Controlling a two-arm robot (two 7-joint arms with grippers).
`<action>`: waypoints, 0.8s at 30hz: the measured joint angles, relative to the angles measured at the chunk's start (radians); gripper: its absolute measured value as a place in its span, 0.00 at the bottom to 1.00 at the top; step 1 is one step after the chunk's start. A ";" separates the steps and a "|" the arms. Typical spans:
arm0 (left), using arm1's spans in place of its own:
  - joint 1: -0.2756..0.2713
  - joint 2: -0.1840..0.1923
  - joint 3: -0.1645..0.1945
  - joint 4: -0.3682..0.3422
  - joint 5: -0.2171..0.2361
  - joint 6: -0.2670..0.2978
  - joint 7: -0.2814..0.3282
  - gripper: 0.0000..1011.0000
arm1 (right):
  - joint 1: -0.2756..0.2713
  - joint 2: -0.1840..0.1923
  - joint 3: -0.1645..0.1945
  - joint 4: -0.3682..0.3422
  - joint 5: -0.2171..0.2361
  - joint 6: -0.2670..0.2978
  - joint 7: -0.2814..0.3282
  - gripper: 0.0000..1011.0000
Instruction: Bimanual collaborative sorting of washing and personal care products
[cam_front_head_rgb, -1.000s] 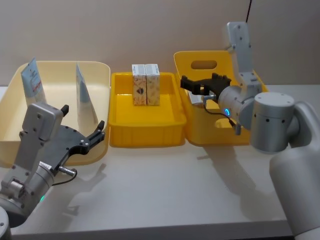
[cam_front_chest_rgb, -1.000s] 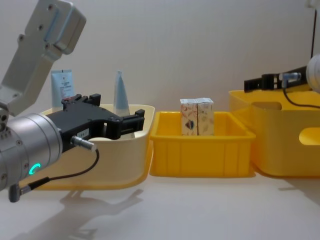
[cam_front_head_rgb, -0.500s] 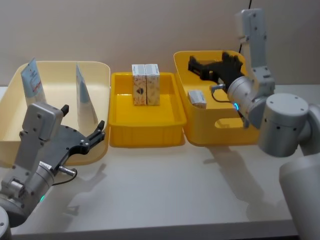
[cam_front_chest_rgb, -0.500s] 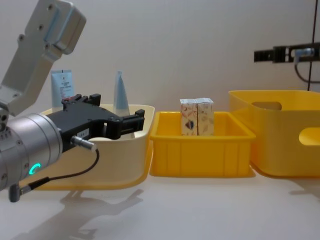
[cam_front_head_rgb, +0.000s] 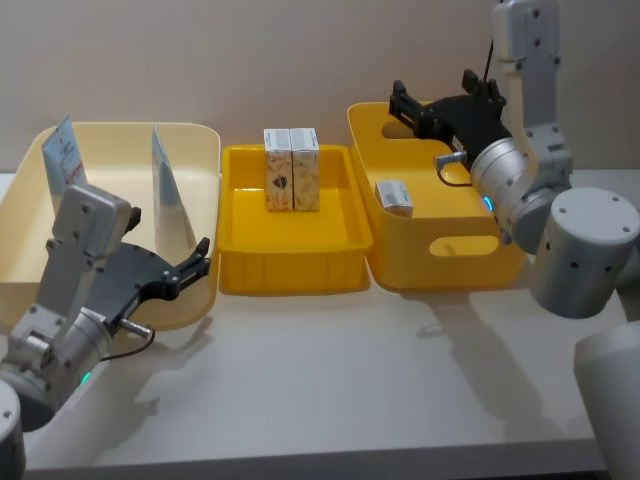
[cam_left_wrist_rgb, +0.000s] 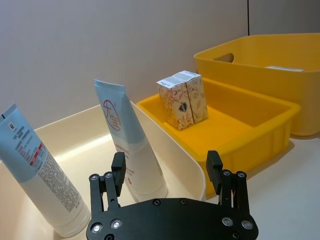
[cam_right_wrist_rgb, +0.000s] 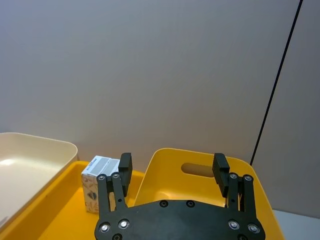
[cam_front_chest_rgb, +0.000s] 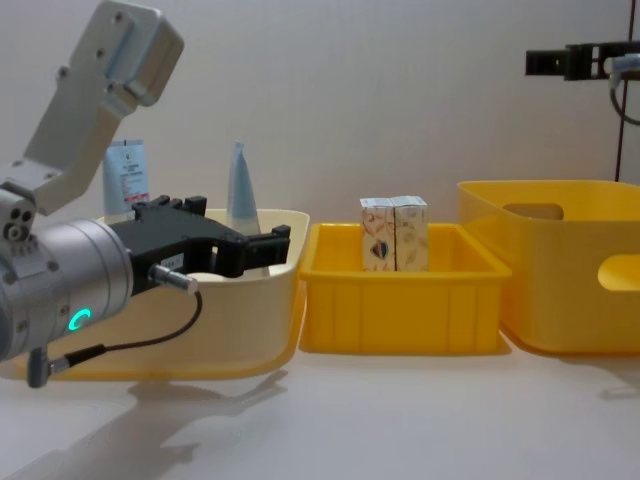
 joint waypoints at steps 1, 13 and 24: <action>-0.011 -0.003 0.000 0.009 -0.004 0.014 -0.007 0.99 | -0.001 0.000 0.000 -0.002 -0.001 -0.002 0.000 0.99; -0.063 -0.024 -0.006 0.053 -0.002 0.080 -0.015 0.99 | -0.011 0.004 0.001 -0.025 -0.008 -0.021 -0.002 0.99; -0.102 -0.048 -0.015 0.078 0.026 0.099 0.015 0.99 | -0.014 0.005 0.002 -0.032 -0.010 -0.028 -0.003 0.99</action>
